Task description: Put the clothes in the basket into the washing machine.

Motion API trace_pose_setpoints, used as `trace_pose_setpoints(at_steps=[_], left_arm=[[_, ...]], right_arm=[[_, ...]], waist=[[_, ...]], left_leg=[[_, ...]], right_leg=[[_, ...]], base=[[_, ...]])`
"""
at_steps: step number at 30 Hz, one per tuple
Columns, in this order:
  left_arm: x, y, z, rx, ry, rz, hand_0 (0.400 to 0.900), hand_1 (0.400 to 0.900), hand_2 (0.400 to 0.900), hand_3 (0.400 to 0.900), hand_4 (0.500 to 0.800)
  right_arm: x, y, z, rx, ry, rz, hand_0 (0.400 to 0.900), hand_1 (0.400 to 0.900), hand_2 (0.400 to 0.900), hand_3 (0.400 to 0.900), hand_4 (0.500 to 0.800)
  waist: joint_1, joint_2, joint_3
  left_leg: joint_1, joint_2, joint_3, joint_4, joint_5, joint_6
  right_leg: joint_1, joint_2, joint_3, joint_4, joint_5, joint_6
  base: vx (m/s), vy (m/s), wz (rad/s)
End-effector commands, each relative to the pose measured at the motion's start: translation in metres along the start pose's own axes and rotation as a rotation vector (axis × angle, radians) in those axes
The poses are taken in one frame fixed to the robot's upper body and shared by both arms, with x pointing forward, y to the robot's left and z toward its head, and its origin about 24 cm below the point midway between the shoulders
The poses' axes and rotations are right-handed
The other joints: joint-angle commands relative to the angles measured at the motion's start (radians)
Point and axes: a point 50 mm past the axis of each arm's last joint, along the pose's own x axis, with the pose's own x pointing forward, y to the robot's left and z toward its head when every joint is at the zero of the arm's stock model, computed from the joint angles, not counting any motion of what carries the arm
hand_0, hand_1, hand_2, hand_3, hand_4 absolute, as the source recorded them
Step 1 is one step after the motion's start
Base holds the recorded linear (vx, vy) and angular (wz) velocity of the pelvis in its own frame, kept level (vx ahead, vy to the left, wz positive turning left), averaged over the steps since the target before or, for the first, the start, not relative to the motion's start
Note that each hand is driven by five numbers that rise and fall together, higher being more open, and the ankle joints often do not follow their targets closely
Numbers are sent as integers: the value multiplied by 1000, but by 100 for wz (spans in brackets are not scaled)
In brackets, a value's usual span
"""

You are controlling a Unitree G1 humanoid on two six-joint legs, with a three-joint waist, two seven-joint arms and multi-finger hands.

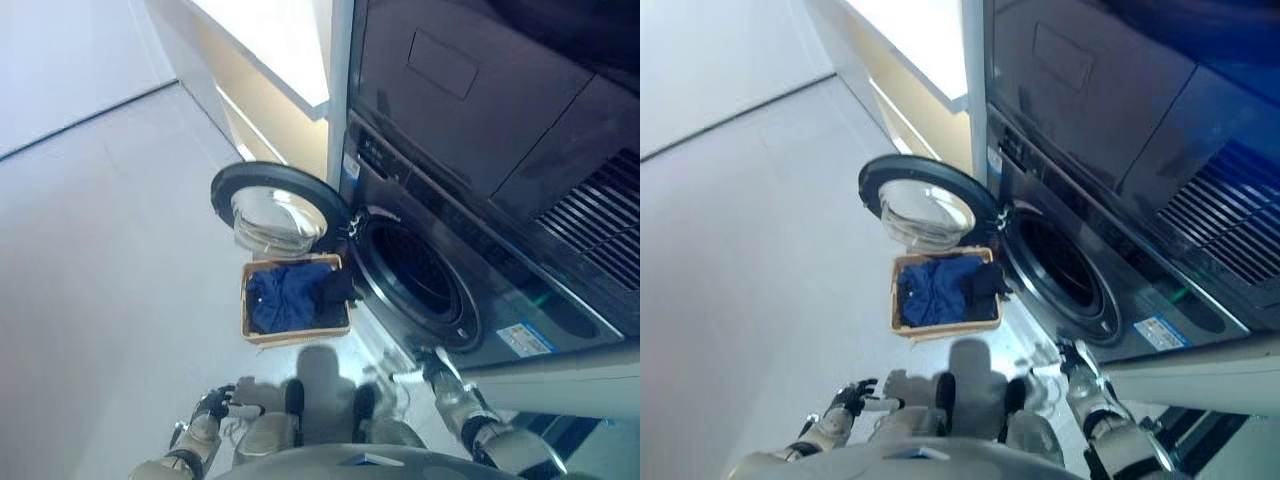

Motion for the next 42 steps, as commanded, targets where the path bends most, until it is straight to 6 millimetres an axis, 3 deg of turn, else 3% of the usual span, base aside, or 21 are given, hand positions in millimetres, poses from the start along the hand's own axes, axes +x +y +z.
trace_pose_setpoints(at_steps=[1,4,7,10,13,17,21,23,24,29,34,42], left_arm=[[4,8,20,-22,-62,57,900,900,900,900,800],[5,11,40,-35,-134,78,900,900,900,900,800],[4,11,59,-52,-212,90,900,900,900,900,800],[3,8,74,-45,-279,89,900,900,900,900,800],[1,8,87,-32,-325,92,900,900,900,900,800],[-5,5,114,-32,-445,83,900,900,900,900,800],[-14,2,137,-28,-552,60,900,900,900,900,800],[-15,2,139,-33,-565,59,900,900,900,900,800],[-22,-1,148,-39,-625,41,900,900,900,900,800],[-42,1,171,-62,-784,15,900,900,900,900,800],[-52,4,172,-76,-843,11,900,900,900,900,800],[-61,11,172,-108,-886,12,900,900,900,900,800]], right_arm=[[7,-41,104,-112,-324,-179,900,900,900,900,800],[0,-66,162,-223,-486,-278,900,900,900,900,800],[-12,-99,204,-386,-591,-440,900,900,900,900,800],[-24,-136,229,-555,-627,-626,900,900,900,900,800],[-31,-164,236,-728,-594,-779,900,900,900,900,800],[-45,-219,234,-900,-472,-985,900,900,900,900,800],[-59,-257,229,-914,-399,-1094,900,900,900,900,800],[-62,-264,228,-905,-391,-1114,900,900,900,900,800],[-71,-282,225,-871,-374,-1168,900,900,900,900,800],[-93,-321,216,-821,-321,-1279,900,900,900,900,800],[-110,-344,210,-674,-312,-1379,900,900,900,900,800],[-118,-351,214,-698,-297,-1403,900,900,900,900,800]], waist=[[41,-51,84],[60,-40,153],[76,-23,209],[94,1,252],[113,26,273],[144,73,295],[168,116,313],[171,118,312],[182,138,313],[198,181,313],[218,215,312],[237,243,312]], left_leg=[[-58,-42,-70,26,-38,-9],[-149,-39,-81,56,-24,-15],[-251,-53,-84,128,-27,-18],[-356,-70,-92,196,-31,-18],[-443,-86,-111,240,-35,-19],[-555,-110,-131,287,-33,-18],[-650,-132,-134,339,-37,-15],[-666,-138,-138,367,-73,-17],[-722,-149,-139,403,-81,-13],[-884,-196,-137,549,-125,0],[-1017,-226,-122,681,-162,16],[-1112,-250,-105,771,-180,29]], right_leg=[[-74,-41,28,28,62,58],[-157,-49,19,57,69,56],[-251,-58,15,110,65,50],[-358,-71,7,187,46,43],[-444,-88,-11,251,24,42],[-564,-110,-19,344,-1,43],[-662,-134,-22,435,-34,44],[-681,-139,-10,475,-76,52],[-742,-154,-8,534,-93,54],[-901,-201,17,713,-150,56],[-1048,-237,48,868,-202,53],[-1152,-275,87,963,-231,37]], base=[[-152,0,17],[-189,5,19],[-172,30,12],[-122,23,19],[-80,-9,34],[-66,27,24],[-13,14,18],[71,9,10],[-18,48,14],[-28,45,24],[-14,64,13],[5,33,6]])
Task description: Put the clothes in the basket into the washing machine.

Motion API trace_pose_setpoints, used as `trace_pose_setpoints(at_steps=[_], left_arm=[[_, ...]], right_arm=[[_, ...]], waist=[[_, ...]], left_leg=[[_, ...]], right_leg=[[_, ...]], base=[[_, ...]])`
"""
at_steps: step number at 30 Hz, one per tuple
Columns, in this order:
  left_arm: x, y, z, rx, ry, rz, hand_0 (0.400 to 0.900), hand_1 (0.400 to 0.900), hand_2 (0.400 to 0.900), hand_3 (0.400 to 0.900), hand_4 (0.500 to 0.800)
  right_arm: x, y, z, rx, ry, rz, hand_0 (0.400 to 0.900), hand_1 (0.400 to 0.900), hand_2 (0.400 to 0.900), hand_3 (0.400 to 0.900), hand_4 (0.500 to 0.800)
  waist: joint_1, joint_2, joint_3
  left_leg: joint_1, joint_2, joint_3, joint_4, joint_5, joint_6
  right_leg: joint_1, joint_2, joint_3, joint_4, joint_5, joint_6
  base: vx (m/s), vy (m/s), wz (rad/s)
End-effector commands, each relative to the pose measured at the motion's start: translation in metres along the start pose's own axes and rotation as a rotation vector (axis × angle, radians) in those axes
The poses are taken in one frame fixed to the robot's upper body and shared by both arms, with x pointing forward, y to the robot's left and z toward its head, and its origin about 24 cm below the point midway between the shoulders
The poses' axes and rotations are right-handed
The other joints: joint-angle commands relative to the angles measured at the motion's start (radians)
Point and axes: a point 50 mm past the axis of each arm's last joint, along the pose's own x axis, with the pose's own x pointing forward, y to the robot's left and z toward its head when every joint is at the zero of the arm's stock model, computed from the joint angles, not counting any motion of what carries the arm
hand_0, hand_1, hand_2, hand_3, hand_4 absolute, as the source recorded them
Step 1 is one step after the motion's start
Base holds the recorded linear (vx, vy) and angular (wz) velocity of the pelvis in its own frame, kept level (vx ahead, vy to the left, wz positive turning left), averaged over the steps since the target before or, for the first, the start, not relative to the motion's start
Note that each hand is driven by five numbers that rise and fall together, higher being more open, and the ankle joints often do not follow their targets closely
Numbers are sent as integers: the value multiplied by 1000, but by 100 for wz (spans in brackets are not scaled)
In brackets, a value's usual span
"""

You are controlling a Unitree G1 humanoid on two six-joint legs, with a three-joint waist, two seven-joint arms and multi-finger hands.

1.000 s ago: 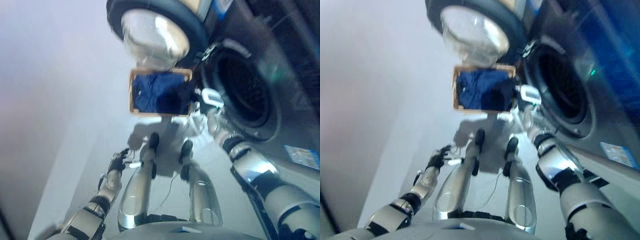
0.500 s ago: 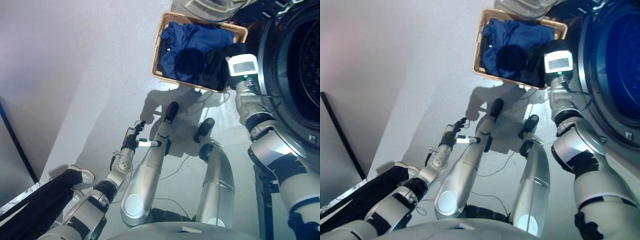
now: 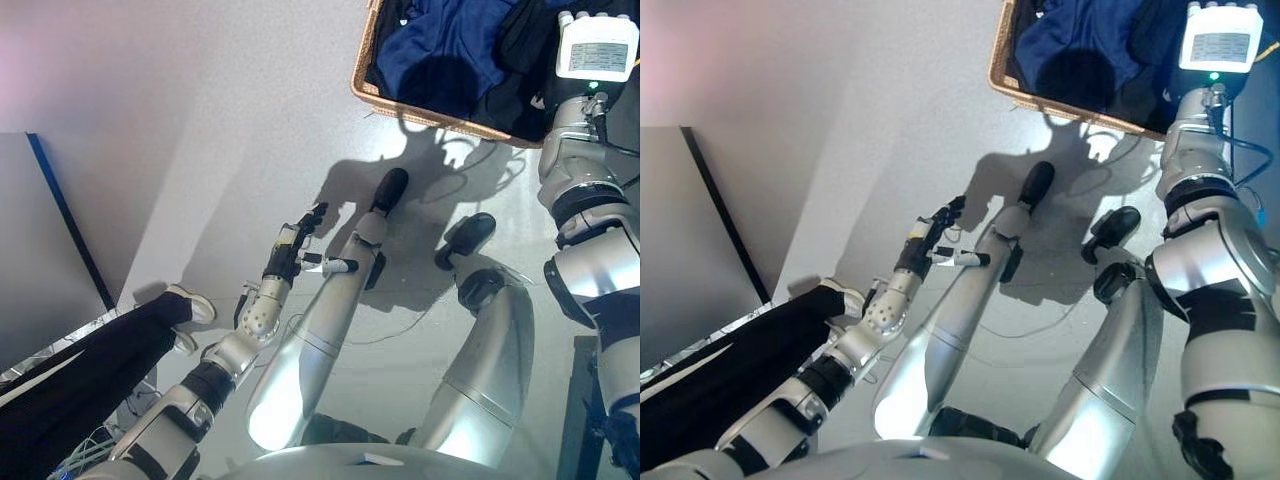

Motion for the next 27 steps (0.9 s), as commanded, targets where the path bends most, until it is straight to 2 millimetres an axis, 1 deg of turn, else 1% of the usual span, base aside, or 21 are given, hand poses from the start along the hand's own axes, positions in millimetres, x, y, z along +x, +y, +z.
trace_pose_setpoints(at_steps=[1,2,3,4,8,10,12,16,19,20,22,23,24,27], left_arm=[[-38,12,-51,59,218,40,900,900,900,900,800],[-38,12,-51,59,217,40,900,900,900,900,800],[-39,12,-53,62,231,42,900,900,900,900,800],[-37,13,-51,64,221,46,900,900,900,900,800],[-35,15,-46,61,196,54,900,900,900,900,800],[-36,16,-47,62,202,59,900,900,900,900,800],[-34,18,-44,63,187,65,900,900,900,900,800],[-31,21,-42,69,179,83,900,900,900,900,800],[-28,24,-40,67,177,114,900,900,900,900,800],[-27,25,-39,69,175,120,900,900,900,900,800],[-28,28,-40,67,182,146,900,900,900,900,800],[-28,30,-40,65,186,163,900,900,900,900,800],[-29,31,-41,60,193,173,900,900,900,900,800],[-31,34,-44,58,209,209,900,900,900,900,800]], right_arm=[[7,-14,-29,-94,23,-72,639,639,639,639,644],[7,-14,-29,-94,23,-72,582,582,582,582,609],[5,-11,-29,-102,27,-64,422,422,422,422,513],[5,-11,-28,-104,26,-62,400,400,400,400,500],[2,-7,-29,-124,22,-62,400,400,400,400,500],[2,-8,-29,-126,25,-72,400,400,400,400,500],[2,-8,-31,-119,34,-83,400,400,400,400,500],[2,-12,-32,-11,83,-145,400,400,400,400,500],[2,-15,-25,160,126,-200,400,400,400,400,500],[2,-17,-20,262,146,-223,400,400,400,400,500],[1,-18,-12,398,165,-249,400,400,400,400,500],[2,-25,-4,532,175,-295,400,400,400,400,500],[0,-25,-2,603,202,-297,400,400,400,400,500],[3,-47,13,919,235,-400,400,400,400,400,500]], waist=[[-1,125,-20],[-1,125,-20],[-1,129,-20],[-2,130,-20],[-5,126,-20],[-7,122,-20],[-11,117,-21],[-25,107,-20],[-44,93,-20],[-51,87,-20],[-68,74,-20],[-79,66,-20],[-88,59,-19],[-118,38,-19]], left_leg=[[-40,-22,-5,133,-181,37],[-41,-23,-5,134,-182,37],[-50,-26,-2,145,-184,39],[-55,-28,-1,147,-183,39],[-62,-29,3,145,-177,35],[-59,-28,2,137,-173,35],[-56,-28,2,128,-169,33],[-44,-23,3,108,-165,32],[-31,-12,8,87,-163,34],[-26,-8,11,79,-162,35],[-16,0,16,60,-159,34],[-10,6,20,46,-157,34],[-6,12,22,38,-157,34],[8,28,29,7,-155,31]], right_leg=[[-4,-3,39,2,11,94],[-6,-3,40,4,10,94],[-20,-7,45,18,6,91],[-27,-9,47,21,5,91],[-30,-12,43,14,10,90],[-29,-10,46,7,16,92],[-24,-7,45,-3,23,94],[-13,-4,40,-27,32,98],[1,8,33,-60,48,102],[6,15,32,-74,54,105],[18,25,29,-100,64,109],[24,30,30,-117,70,111],[28,36,30,-132,75,112],[47,48,30,-179,91,116]], base=[[-3,16,5],[-6,19,8],[-7,15,9],[-7,21,8],[0,3,1],[-2,7,-2],[-3,11,-4],[-2,13,-6],[10,22,-16],[13,27,-23],[15,27,-25],[17,19,-26],[15,9,-23],[5,-10,-21]])
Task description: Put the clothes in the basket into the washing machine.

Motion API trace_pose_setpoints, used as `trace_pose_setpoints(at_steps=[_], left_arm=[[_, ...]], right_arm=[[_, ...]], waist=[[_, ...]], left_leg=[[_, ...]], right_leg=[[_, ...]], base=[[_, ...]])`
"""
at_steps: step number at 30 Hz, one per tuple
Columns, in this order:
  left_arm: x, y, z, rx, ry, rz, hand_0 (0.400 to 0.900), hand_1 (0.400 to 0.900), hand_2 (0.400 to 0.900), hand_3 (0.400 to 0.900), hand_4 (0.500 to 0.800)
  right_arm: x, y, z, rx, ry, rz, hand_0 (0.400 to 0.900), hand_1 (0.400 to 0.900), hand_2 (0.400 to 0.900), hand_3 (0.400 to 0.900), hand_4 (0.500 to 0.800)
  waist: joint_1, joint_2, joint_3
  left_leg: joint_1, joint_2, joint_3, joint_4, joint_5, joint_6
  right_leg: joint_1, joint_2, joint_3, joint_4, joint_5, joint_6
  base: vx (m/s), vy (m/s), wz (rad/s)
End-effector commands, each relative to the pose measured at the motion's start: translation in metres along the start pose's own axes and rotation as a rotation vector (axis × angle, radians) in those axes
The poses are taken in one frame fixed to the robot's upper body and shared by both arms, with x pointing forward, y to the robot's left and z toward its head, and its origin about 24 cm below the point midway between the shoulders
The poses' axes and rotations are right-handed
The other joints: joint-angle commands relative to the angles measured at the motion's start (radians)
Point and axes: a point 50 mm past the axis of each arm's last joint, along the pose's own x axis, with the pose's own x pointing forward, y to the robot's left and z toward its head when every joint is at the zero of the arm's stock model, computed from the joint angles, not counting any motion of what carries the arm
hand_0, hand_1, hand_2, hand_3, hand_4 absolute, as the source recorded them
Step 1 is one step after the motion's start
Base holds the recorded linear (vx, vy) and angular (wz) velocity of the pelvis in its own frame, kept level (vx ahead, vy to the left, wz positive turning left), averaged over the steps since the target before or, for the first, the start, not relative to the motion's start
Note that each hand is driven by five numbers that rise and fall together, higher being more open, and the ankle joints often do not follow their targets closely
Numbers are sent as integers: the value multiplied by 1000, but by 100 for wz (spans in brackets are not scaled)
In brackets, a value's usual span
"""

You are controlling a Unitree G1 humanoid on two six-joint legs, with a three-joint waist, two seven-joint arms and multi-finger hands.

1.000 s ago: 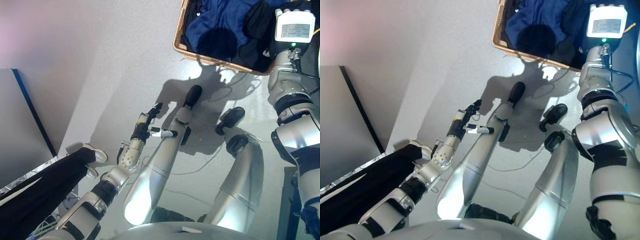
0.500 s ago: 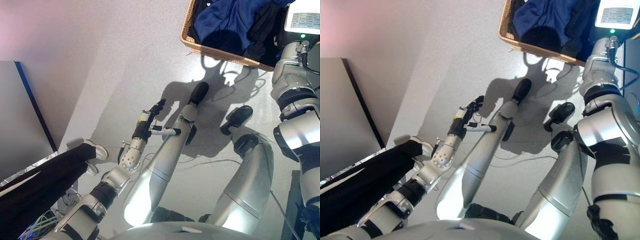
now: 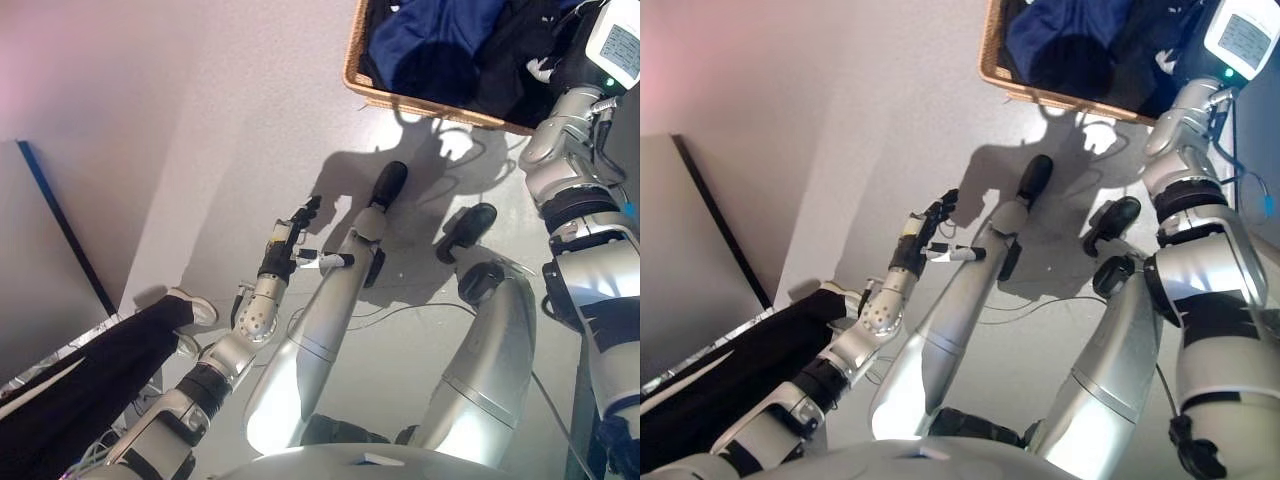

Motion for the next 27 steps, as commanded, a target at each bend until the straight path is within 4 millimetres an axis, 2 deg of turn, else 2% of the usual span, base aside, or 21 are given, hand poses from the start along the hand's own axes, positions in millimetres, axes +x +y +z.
trace_pose_setpoints(at_steps=[1,5,8,10,15,16,17,20,27], left_arm=[[-26,22,-45,76,206,119,900,900,900,900,800],[-30,26,-51,80,233,146,900,900,900,900,800],[-32,25,-58,68,274,169,900,900,900,900,800],[-34,24,-61,59,299,173,900,900,900,900,800],[-37,19,-68,25,363,185,900,900,900,900,800],[-40,19,-71,19,384,182,900,900,900,900,800],[-42,18,-74,26,400,172,900,900,900,900,800],[-44,18,-77,24,418,174,900,900,900,900,800],[-50,13,-80,-2,436,159,900,900,900,900,800]], right_arm=[[14,-36,21,305,-45,-232,400,400,400,400,500],[10,-47,45,599,-44,-300,400,400,400,400,500],[3,-55,59,921,16,-357,400,400,400,400,500],[-3,-56,61,1116,75,-383,400,400,400,400,500],[-28,-63,73,1765,201,-464,400,400,400,400,500],[-33,-61,75,1800,214,-458,400,400,400,400,500],[-37,-61,75,1903,238,-477,400,400,400,400,500],[-43,-63,80,1949,246,-477,400,400,400,400,500],[-34,-74,89,2108,297,-535,400,400,400,400,500]], waist=[[-64,34,-19],[-92,12,-19],[-112,-6,-19],[-126,-15,-19],[-166,-34,-20],[-170,-42,-20],[-183,-47,-19],[-202,-50,-19],[-223,-31,-35]], left_leg=[[48,22,19,-26,-140,14],[73,41,29,-68,-134,8],[99,60,40,-100,-131,4],[120,73,51,-124,-130,1],[188,106,86,-179,-126,-4],[210,112,92,-190,-128,-2],[213,116,106,-200,-102,0],[261,128,129,-221,-108,1],[347,142,179,-270,-117,9]], right_leg=[[72,19,10,-158,79,105],[95,38,17,-224,102,108],[118,54,25,-273,119,110],[136,66,36,-312,132,113],[196,96,66,-414,173,119],[212,104,75,-433,180,118],[216,106,80,-458,217,111],[259,124,102,-508,237,111],[322,148,152,-577,268,115]], base=[[2,-12,-21],[1,2,-24],[7,24,-34],[16,46,-43],[28,62,-49],[-49,106,-52],[-45,92,-48],[7,57,-39],[41,61,-30]])
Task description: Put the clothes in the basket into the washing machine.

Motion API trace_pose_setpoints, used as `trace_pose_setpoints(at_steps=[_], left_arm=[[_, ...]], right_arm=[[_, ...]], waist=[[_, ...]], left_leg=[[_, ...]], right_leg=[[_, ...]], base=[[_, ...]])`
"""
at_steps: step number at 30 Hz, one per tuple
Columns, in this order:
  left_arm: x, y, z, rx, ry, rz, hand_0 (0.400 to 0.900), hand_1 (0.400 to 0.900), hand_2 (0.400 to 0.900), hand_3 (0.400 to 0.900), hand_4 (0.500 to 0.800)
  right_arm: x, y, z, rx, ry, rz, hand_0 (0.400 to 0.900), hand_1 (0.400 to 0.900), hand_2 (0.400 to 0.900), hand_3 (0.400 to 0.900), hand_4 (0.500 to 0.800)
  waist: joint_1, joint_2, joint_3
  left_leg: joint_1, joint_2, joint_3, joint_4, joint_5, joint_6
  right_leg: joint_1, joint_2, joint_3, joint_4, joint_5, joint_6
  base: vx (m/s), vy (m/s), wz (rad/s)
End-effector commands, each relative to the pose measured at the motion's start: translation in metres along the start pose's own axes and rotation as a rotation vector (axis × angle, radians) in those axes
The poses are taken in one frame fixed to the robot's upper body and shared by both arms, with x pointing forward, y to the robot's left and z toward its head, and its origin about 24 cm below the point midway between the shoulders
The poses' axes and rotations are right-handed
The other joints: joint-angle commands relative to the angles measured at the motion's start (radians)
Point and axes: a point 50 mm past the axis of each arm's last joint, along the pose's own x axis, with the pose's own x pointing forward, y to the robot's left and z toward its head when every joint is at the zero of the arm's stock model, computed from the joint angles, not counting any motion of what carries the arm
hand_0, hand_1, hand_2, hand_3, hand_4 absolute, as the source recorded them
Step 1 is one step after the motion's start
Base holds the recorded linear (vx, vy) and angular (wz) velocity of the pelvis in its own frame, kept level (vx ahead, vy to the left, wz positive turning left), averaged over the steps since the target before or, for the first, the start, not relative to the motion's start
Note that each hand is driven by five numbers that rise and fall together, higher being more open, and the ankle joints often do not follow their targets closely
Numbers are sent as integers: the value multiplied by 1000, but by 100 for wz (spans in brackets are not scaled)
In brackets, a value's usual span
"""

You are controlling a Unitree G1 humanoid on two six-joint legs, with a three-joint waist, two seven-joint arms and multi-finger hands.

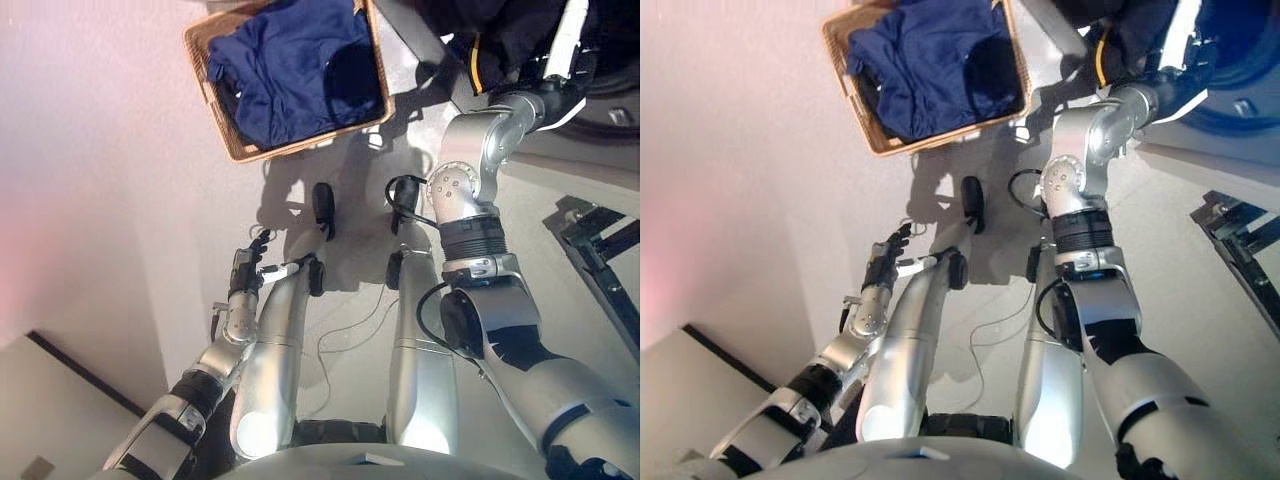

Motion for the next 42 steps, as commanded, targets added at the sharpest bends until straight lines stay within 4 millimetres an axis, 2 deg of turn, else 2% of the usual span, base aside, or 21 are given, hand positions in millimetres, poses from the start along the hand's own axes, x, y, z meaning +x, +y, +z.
trace_pose_setpoints(at_steps=[1,2,3,4,10,19,22,25,26,27,28,31,32,33,34,35,36,37,38,40,42], left_arm=[[-28,-4,-37,-11,112,-24,900,900,900,900,800],[-28,-4,-38,-7,117,-27,900,900,900,900,800],[-28,-5,-38,-8,118,-30,900,900,900,900,800],[-28,-5,-39,-16,124,-29,900,900,900,900,800],[-24,-6,-37,-20,124,-29,900,900,900,900,800],[-21,-3,-35,-4,116,-38,900,900,900,900,800],[-20,-2,-38,1,129,-32,900,900,900,900,800],[-17,-4,-39,0,141,-27,900,900,900,900,800],[-16,-6,-39,-12,156,-16,900,900,900,900,800],[-16,-6,-40,-12,157,-17,900,900,900,900,800],[-16,-8,-43,-14,179,-7,900,900,900,900,800],[-18,-10,-48,-20,194,1,900,900,900,900,800],[-17,-9,-48,-13,187,2,900,900,900,900,800],[-17,-6,-49,1,179,6,900,900,900,900,800],[-17,-6,-49,0,179,6,900,900,900,900,800],[-16,1,-52,-1,179,25,900,900,900,900,800],[-16,4,-52,19,173,23,900,900,900,900,800],[-16,3,-52,19,173,23,900,900,900,900,800],[-15,5,-55,50,174,19,900,900,900,900,800],[-15,5,-56,83,169,0,900,900,900,900,800],[-15,4,-58,90,184,-22,900,900,900,900,800]], right_arm=[[-3,45,53,271,-173,161,400,400,400,400,500],[-2,48,51,283,-156,151,557,557,557,557,594],[-1,51,48,283,-125,164,788,788,788,788,733],[-2,54,42,259,-105,172,900,900,900,900,800],[-4,53,16,183,7,218,900,900,900,900,800],[19,42,12,303,75,148,900,900,900,900,800],[18,39,8,299,86,158,900,900,900,900,800],[14,23,-4,255,112,153,900,900,900,900,800],[8,4,-16,159,131,149,900,900,900,900,800],[7,4,-16,155,130,148,900,900,900,900,800],[-5,-24,-35,-2,180,169,900,900,900,900,800],[-19,-90,-58,-390,262,227,900,900,900,900,800],[-17,-114,-62,-531,288,235,900,900,900,900,800],[-14,-144,-61,-755,293,245,900,900,900,900,800],[-15,-144,-61,-757,293,244,900,900,900,900,800],[-10,-187,-57,-1049,328,258,900,900,900,900,800],[-6,-203,-50,-1206,311,281,900,900,900,900,800],[-6,-203,-50,-1206,311,281,900,900,900,900,800],[-1,-242,-35,-1412,337,221,900,900,900,900,800],[0,-278,-19,-1617,384,185,900,900,900,900,800],[-2,-310,-2,-1708,477,83,900,900,900,900,800]], waist=[[18,29,-65],[19,31,-71],[19,31,-73],[19,30,-78],[17,14,-88],[38,24,-95],[42,24,-94],[38,12,-95],[33,2,-96],[32,2,-95],[22,-16,-96],[6,-48,-99],[5,-56,-101],[6,-66,-105],[5,-65,-102],[15,-77,-115],[19,-82,-118],[18,-81,-116],[32,-86,-131],[45,-86,-143],[58,-84,-158]], left_leg=[[4,-1,-85,27,-101,-74],[10,2,-80,20,-102,-75],[14,2,-74,17,-103,-75],[20,4,-67,13,-103,-75],[34,6,-65,3,-98,-78],[25,-5,-89,-2,-86,-84],[26,-4,-93,-2,-82,-86],[40,-1,-92,-4,-81,-87],[58,2,-91,-7,-80,-87],[62,2,-91,-9,-79,-87],[91,6,-89,-17,-78,-89],[164,10,-92,-40,-74,-91],[185,8,-95,-47,-72,-91],[214,8,-101,-59,-69,-93],[220,8,-102,-60,-69,-93],[271,6,-111,-89,-65,-94],[297,6,-119,-105,-62,-96],[300,6,-120,-106,-61,-96],[347,4,-138,-131,-57,-96],[392,1,-153,-152,-54,-97],[441,0,-167,-176,-53,-98]], right_leg=[[22,4,-19,-83,45,33],[26,5,-15,-94,50,33],[28,7,-11,-98,55,34],[32,10,-6,-105,61,35],[55,14,-9,-136,81,32],[70,3,-30,-147,83,29],[80,1,-36,-157,86,29],[102,1,-39,-172,92,30],[120,3,-39,-178,95,30],[125,3,-40,-180,95,30],[156,4,-41,-194,100,30],[235,6,-51,-222,107,32],[261,7,-55,-231,108,33],[296,5,-62,-245,108,34],[302,4,-63,-247,108,34],[357,6,-77,-265,109,37],[387,5,-86,-276,108,38],[390,5,-87,-277,108,38],[446,4,-108,-294,104,39],[502,3,-130,-310,99,41],[555,6,-148,-328,91,41]], base=[[31,59,-19],[20,46,-17],[17,43,-18],[12,30,-17],[-1,-19,-1],[-10,-17,16],[-2,-7,5],[8,4,-2],[17,11,-4],[44,12,-8],[44,-11,-6],[73,-29,-5],[87,-61,1],[62,-52,4],[117,-101,14],[111,-97,18],[110,-97,18],[117,-105,26],[123,-109,29],[140,-129,39],[118,-85,27]])
